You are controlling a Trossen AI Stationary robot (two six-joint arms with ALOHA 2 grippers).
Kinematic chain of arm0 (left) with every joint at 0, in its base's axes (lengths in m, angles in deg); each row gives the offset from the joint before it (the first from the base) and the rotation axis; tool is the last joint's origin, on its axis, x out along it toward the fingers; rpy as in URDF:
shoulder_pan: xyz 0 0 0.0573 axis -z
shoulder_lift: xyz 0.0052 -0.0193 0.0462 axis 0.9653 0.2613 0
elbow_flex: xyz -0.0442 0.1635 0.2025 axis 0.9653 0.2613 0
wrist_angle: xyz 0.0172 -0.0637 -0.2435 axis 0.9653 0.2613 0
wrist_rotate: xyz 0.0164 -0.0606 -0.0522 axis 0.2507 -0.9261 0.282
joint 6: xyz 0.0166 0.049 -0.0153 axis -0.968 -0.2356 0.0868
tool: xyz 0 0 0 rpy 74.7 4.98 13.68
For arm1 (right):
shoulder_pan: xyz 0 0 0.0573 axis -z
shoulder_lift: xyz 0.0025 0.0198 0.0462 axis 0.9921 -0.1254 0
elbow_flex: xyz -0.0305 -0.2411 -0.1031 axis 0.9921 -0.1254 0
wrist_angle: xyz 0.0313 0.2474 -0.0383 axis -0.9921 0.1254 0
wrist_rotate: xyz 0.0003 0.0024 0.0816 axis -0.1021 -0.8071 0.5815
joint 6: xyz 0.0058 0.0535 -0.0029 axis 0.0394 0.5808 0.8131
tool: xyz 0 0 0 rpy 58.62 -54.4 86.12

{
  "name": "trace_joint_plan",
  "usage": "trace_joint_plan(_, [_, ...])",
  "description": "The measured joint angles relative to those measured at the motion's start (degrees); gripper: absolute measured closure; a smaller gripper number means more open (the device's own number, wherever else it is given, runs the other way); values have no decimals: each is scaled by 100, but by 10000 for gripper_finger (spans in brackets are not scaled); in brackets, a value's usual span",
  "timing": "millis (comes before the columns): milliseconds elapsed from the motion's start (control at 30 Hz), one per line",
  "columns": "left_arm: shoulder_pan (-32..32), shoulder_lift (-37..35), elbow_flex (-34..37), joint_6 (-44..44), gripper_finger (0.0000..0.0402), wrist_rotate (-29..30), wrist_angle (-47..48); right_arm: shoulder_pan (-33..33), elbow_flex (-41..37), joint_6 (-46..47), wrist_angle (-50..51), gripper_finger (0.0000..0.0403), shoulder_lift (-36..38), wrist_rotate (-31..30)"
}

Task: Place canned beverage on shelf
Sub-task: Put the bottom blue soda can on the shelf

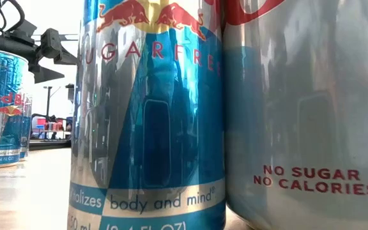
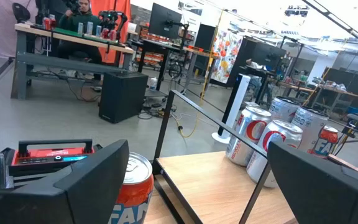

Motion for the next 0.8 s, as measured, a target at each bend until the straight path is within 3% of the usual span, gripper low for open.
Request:
trace_joint_plan(300, [0,0,0,1,33,0,0,0,-308,-2,-276,3,2,-370])
trace_joint_plan(667, [0,0,0,1,33,0,0,0,-921,117,-872,3,2,-411])
trace_joint_plan(800, [-2,0,0,2,33,0,0,0,-1097,387,-1044,3,2,-753])
